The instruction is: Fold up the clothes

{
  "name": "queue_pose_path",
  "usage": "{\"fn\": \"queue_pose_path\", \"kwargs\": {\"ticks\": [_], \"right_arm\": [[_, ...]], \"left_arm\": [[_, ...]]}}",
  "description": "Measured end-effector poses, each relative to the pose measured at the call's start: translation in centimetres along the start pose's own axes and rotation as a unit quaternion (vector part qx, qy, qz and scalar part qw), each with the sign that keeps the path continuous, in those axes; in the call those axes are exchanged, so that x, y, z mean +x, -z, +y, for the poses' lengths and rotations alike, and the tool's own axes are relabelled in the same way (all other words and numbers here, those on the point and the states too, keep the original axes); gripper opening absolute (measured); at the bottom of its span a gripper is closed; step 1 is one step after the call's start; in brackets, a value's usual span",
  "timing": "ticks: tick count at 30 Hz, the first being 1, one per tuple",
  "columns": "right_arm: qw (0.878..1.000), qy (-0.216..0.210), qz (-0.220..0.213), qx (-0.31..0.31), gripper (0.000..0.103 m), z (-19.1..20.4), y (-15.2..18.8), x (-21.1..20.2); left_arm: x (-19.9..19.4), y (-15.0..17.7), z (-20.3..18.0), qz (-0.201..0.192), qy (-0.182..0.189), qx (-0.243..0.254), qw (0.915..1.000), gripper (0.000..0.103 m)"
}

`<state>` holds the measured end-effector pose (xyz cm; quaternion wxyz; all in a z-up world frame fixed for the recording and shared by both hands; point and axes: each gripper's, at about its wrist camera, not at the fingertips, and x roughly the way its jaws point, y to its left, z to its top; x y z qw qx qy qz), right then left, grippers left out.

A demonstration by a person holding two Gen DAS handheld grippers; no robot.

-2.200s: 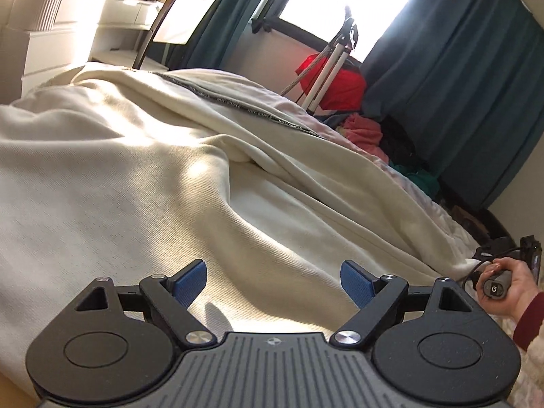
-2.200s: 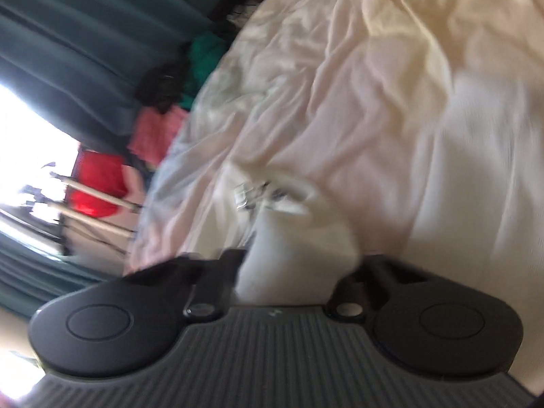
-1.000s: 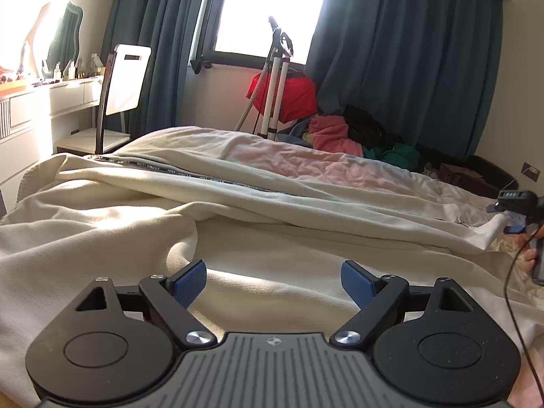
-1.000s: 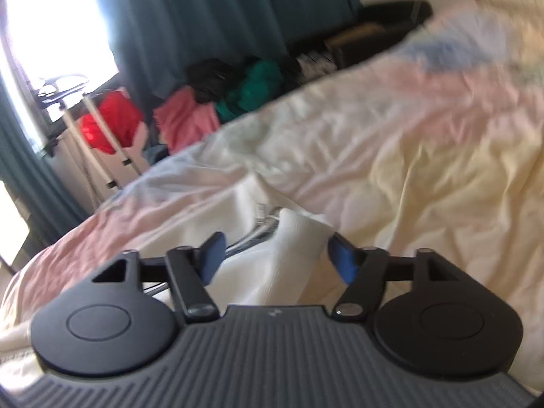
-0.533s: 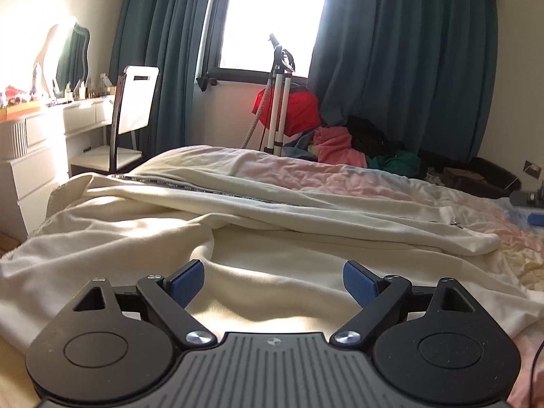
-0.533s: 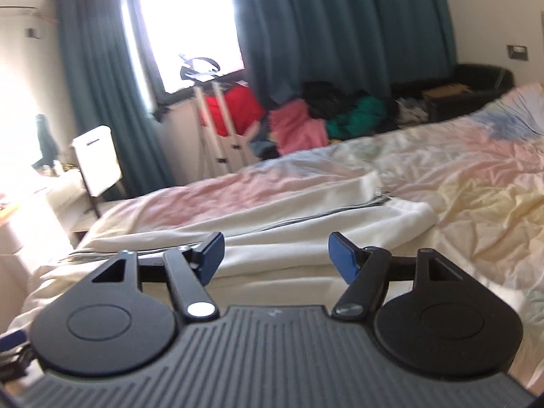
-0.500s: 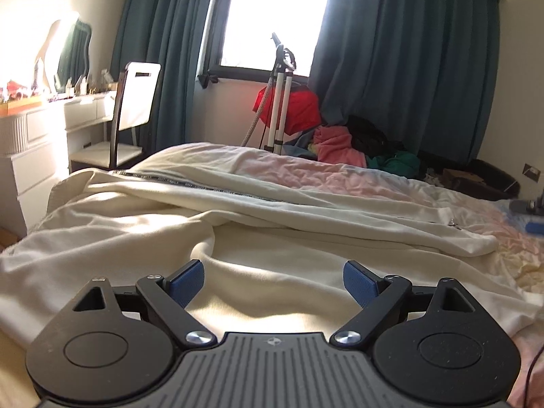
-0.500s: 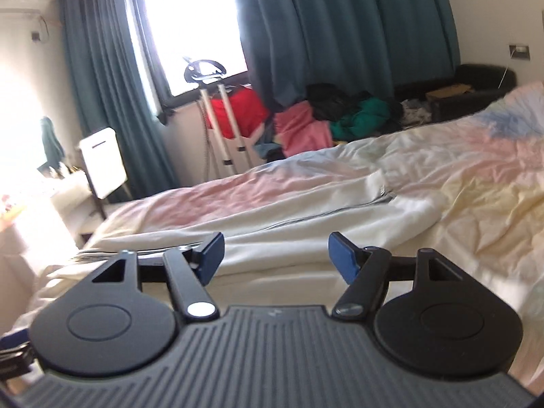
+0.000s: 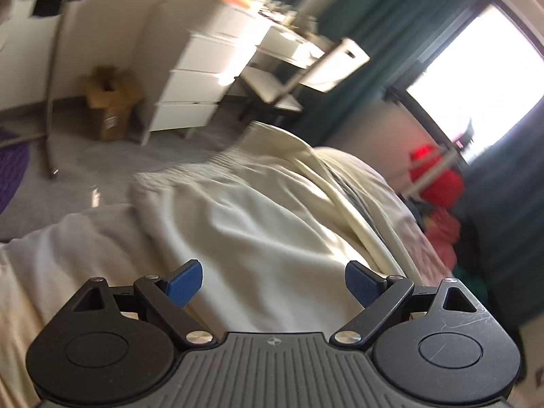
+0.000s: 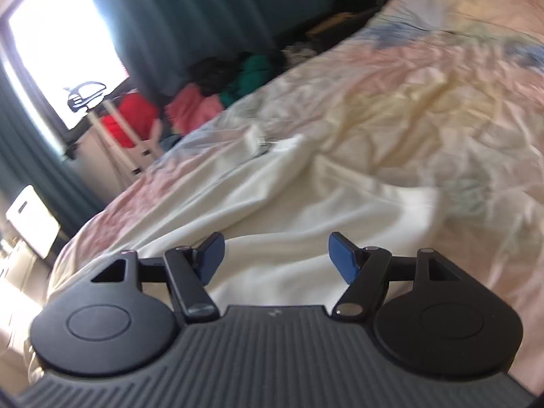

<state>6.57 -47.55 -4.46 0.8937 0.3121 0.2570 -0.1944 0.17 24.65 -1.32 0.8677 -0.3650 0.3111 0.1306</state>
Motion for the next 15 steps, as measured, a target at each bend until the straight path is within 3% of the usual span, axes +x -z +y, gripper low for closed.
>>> {"fn": "queue_pose_path", "kwargs": {"ticks": [5,10,15], "right_arm": [[0.998,0.066,0.008,0.0,0.071,-1.4,-0.3,0.9],[0.995,0.095,0.013,-0.022,0.07,-1.1,-0.2,1.6],[0.993,0.109,0.011,-0.043,0.07,-0.7,-0.1,2.2]], "left_arm": [[0.9,-2.2,4.7,0.028,-0.026,-0.091,0.9951,0.093],[1.8,-4.4,9.4,0.056,-0.052,-0.18,0.9807,0.093],[2.5,-5.1,9.5,0.055,-0.031,-0.175,0.9826,0.095]]}}
